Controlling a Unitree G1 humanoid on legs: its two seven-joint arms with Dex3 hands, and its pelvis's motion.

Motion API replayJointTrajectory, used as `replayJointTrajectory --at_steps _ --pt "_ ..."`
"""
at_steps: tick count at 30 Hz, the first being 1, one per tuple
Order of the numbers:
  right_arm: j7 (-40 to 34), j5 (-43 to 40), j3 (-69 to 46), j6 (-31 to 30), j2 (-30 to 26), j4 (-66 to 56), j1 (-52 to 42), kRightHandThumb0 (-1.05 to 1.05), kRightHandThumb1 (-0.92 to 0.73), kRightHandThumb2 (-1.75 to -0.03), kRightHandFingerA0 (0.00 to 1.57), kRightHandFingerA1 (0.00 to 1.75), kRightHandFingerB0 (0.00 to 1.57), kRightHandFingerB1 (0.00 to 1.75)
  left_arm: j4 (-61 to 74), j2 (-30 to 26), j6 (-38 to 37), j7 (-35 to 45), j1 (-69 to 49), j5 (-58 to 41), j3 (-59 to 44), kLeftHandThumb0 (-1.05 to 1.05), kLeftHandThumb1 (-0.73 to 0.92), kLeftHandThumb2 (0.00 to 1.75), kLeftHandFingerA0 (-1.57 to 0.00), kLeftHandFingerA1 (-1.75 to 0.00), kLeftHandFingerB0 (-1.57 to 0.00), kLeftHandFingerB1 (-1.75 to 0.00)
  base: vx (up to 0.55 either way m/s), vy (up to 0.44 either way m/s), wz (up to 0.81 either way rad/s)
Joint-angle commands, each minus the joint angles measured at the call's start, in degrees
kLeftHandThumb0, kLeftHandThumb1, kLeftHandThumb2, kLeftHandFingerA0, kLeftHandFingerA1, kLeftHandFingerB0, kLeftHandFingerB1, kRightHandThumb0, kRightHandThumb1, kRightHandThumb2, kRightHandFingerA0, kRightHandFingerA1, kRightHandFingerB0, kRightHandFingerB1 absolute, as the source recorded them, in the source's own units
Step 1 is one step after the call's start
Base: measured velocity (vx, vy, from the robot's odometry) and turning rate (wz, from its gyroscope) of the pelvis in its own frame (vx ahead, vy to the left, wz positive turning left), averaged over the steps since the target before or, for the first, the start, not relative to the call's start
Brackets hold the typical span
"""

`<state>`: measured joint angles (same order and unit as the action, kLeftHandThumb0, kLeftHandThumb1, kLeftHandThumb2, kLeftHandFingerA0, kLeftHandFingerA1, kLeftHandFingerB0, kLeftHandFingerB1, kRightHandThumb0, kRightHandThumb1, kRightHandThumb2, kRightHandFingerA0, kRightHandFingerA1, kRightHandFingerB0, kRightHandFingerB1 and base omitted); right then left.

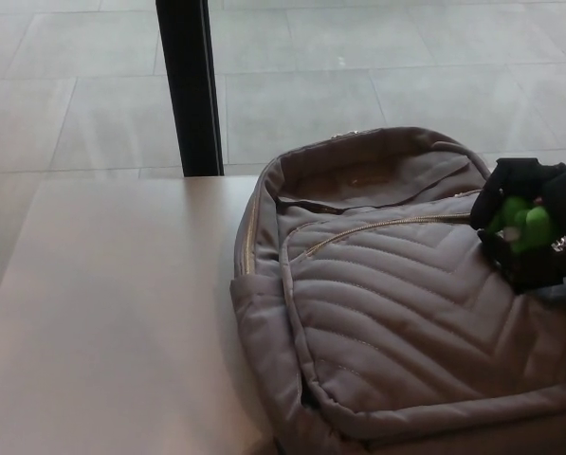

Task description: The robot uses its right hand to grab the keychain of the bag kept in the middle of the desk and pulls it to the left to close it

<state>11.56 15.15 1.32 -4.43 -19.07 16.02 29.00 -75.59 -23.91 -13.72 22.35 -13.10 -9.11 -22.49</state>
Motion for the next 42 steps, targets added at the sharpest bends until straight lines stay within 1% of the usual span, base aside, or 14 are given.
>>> replayJointTrajectory --at_steps 1,6,11,15,19,22,24,26,32,37,42 --pt "0.34 -1.29 -1.04 -0.66 -1.62 3.19 1.07 -0.19 -0.52 -1.12 0.87 1.75 0.72 1.65 0.07 -1.03 1.41 -0.75 2.67 0.72 0.77 -0.93 0.8 1.17 -0.43 -0.71 -0.2 -0.56 0.0 0.0 0.0" --pt "-0.48 -1.58 -1.28 0.36 -1.39 6.33 4.53 -0.19 -0.52 -1.12 0.87 1.75 0.72 1.65 0.11 -2.09 2.03 -0.9 5.42 0.41 0.77 -0.93 0.8 1.17 -0.43 -0.71 -0.2 -0.56 0.0 0.0 0.0" --pt "-0.96 -1.68 -1.86 0.19 -1.87 6.94 7.25 -0.19 -0.52 -1.12 0.87 1.75 0.72 1.65 0.13 -2.79 2.69 -0.8 8.59 0.37 0.86 -0.93 0.8 1.17 -0.43 -0.71 -0.2 -0.56 0.0 0.0 0.0" --pt "-0.75 -1.68 -1.97 0.14 -2.45 8.11 10.32 -0.19 -0.52 -1.12 0.87 1.75 0.72 1.65 0.23 -2.46 2.91 -0.91 10.44 0.01 0.6 -0.93 0.8 1.17 -0.43 -0.71 -0.2 -0.56 0.0 0.0 0.0" --pt "0.03 -1.79 -2.25 1.51 -4.44 11.84 15.61 -0.19 -0.52 -1.12 0.87 1.75 0.72 1.65 0.32 -0.33 2.91 -1.82 13.47 -0.4 0.4 -0.93 0.8 1.17 -0.43 -0.71 -0.2 -0.56 0.0 0.0 0.0" --pt "-0.13 -2.14 -2.32 2.19 -4.82 12.73 16.2 -0.19 -0.52 -1.12 0.87 1.75 0.72 1.65 0.3 -0.34 2.88 -1.98 14.11 -0.32 0.37 -0.93 0.8 1.17 -0.43 -0.71 -0.2 -0.56 0.0 0.0 0.0" --pt "-0.81 -2.11 -2.11 3.52 -4.68 17.89 21.82 -0.19 -0.52 -1.12 0.87 1.75 0.72 1.65 0.51 -1.06 3.73 -2.4 17.4 -0.73 -0.05 -0.93 0.8 1.17 -0.43 -0.71 -0.2 -0.56 0.0 0.0 0.0" --pt "-1.05 -2.06 -1.86 4.61 -4.57 21.25 25.1 -0.19 -0.52 -1.12 0.87 1.75 0.72 1.65 0.56 -1.28 4.04 -2.6 18.78 -0.99 -0.45 -0.93 0.8 1.17 -0.43 -0.71 -0.2 -0.56 0.0 0.0 0.0" --pt "-0.79 -2.38 -2.28 5.93 -5.8 22.23 24.54 -0.19 -0.52 -1.12 0.87 1.75 0.72 1.65 0.39 -0.52 4.0 -2.86 19.02 -0.35 -0.07 -0.93 0.8 1.17 -0.43 -0.71 -0.2 -0.56 0.0 0.0 0.0" --pt "-2.31 -2.42 -1.59 6.92 -3.51 24.75 25.18 -0.19 -0.52 -1.12 0.87 1.75 0.72 1.65 0.3 -2.92 4.52 -2.43 18.54 -0.51 -0.54 -0.93 0.8 1.17 -0.43 -0.71 -0.2 -0.56 0.0 0.0 0.0" --pt "-2.84 -2.49 -1.51 7.5 -3.15 25.67 25.03 -0.19 -0.52 -1.12 0.87 1.75 0.72 1.65 0.27 -3.4 4.77 -2.38 18.53 -0.31 -0.52 -0.93 0.8 1.17 -0.43 -0.71 -0.2 -0.56 0.0 0.0 0.0"
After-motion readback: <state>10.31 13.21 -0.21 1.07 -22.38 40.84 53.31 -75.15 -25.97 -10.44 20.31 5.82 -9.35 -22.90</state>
